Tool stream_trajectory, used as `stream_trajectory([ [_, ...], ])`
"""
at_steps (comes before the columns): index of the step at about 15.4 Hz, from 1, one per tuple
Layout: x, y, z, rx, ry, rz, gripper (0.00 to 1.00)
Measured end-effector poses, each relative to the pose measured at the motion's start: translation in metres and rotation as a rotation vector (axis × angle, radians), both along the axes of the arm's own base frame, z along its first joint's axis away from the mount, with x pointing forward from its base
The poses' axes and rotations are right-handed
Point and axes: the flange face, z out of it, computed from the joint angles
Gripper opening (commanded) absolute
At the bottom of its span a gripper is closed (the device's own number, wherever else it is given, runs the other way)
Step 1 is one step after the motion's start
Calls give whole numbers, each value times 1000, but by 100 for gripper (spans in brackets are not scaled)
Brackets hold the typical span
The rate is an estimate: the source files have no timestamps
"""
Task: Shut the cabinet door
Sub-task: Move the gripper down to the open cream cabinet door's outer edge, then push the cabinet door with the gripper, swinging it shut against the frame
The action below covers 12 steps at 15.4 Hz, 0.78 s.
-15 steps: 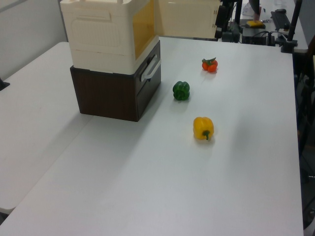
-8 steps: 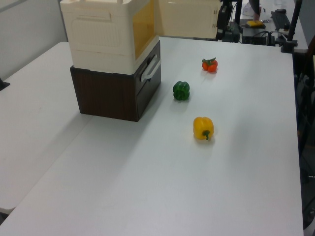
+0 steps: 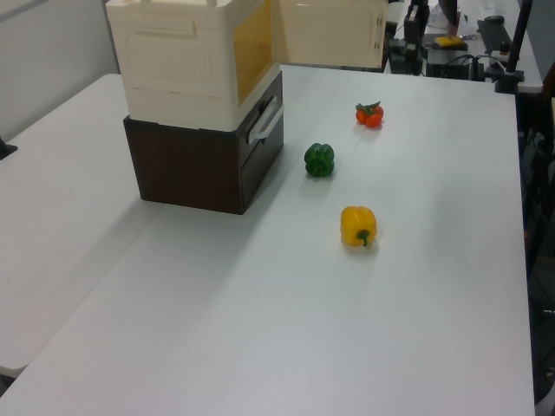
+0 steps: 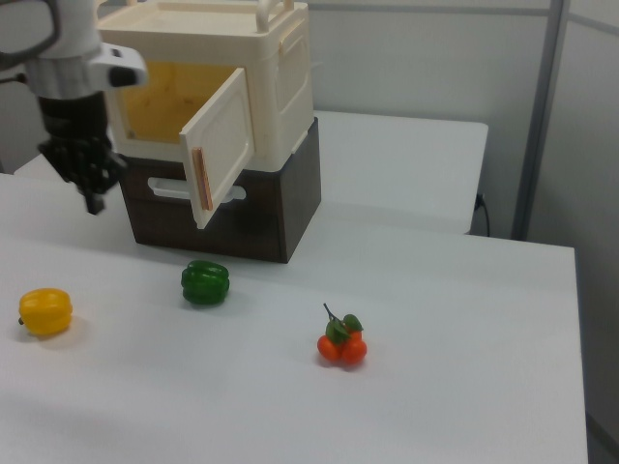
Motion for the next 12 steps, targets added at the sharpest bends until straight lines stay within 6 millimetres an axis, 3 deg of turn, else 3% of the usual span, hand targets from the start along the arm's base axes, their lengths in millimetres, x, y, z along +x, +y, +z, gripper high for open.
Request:
stream_trajectory([
  [4,-14,-79,-2,-10,-24,76,0],
  [6,-14,-108,0,-33,-82,51,0],
  [9,-5,-144,0,-70,-206,-21,0],
  [12,11,-163,-8,18,-345,-116,0],
])
